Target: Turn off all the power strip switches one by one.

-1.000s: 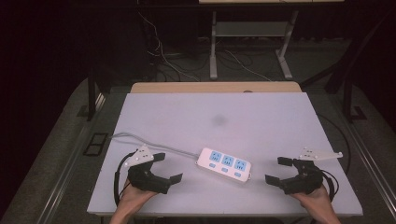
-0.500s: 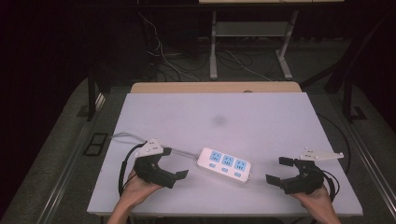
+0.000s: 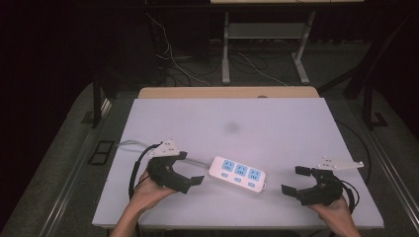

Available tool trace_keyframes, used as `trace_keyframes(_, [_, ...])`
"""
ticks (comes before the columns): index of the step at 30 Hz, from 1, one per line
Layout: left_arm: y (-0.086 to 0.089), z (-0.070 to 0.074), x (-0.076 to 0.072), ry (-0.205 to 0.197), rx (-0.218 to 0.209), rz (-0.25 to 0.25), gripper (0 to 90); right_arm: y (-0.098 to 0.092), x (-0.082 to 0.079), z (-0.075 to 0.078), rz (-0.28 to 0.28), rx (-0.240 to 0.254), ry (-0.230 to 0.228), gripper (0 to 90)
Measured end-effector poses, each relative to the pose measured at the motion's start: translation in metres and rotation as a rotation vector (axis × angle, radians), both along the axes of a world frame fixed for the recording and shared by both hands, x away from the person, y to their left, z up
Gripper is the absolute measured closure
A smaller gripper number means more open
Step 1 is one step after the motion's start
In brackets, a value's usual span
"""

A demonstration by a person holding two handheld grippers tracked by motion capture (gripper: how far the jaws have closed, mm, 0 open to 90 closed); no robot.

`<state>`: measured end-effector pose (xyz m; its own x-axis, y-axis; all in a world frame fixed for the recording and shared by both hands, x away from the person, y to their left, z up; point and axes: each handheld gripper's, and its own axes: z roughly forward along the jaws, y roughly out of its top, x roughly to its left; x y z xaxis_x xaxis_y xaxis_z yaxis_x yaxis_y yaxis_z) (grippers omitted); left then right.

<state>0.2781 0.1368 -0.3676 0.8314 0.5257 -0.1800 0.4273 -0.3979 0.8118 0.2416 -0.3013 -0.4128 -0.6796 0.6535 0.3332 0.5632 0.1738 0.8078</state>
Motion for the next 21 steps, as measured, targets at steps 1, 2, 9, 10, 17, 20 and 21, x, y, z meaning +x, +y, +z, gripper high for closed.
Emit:
trace_keyframes(1, [-0.001, 0.001, 0.001, 0.003, -0.001, -0.001, 0.0, 0.000, 0.000, 0.000, 0.000, 0.000, 0.000, 0.3])
trace_keyframes(2, [-0.002, 0.001, 0.002, 0.002, -0.001, -0.003, 0.0, 0.000, 0.000, 0.000, 0.000, 0.000, 0.000, 0.3])
trace_keyframes(9, [-0.010, 0.004, 0.008, 0.008, -0.002, -0.023, 0.0, 0.000, 0.000, 0.000, 0.003, -0.003, 0.001, 0.3])
trace_keyframes(10, [-0.011, 0.005, 0.008, 0.008, -0.001, -0.025, 0.0, 0.000, 0.000, 0.000, 0.004, -0.003, 0.001, 0.3])
trace_keyframes(17, [-0.017, 0.008, 0.013, 0.019, 0.019, -0.047, 0.0, -0.001, 0.000, 0.000, 0.003, -0.003, 0.001, 0.3])
trace_keyframes(20, [-0.021, 0.009, 0.015, 0.021, 0.030, -0.056, 0.0, 0.000, 0.000, 0.000, 0.006, -0.003, 0.001, 0.3])
trace_keyframes(21, [-0.022, 0.009, 0.016, 0.021, 0.036, -0.060, 0.0, 0.000, 0.000, 0.000, 0.006, -0.003, 0.001, 0.3])
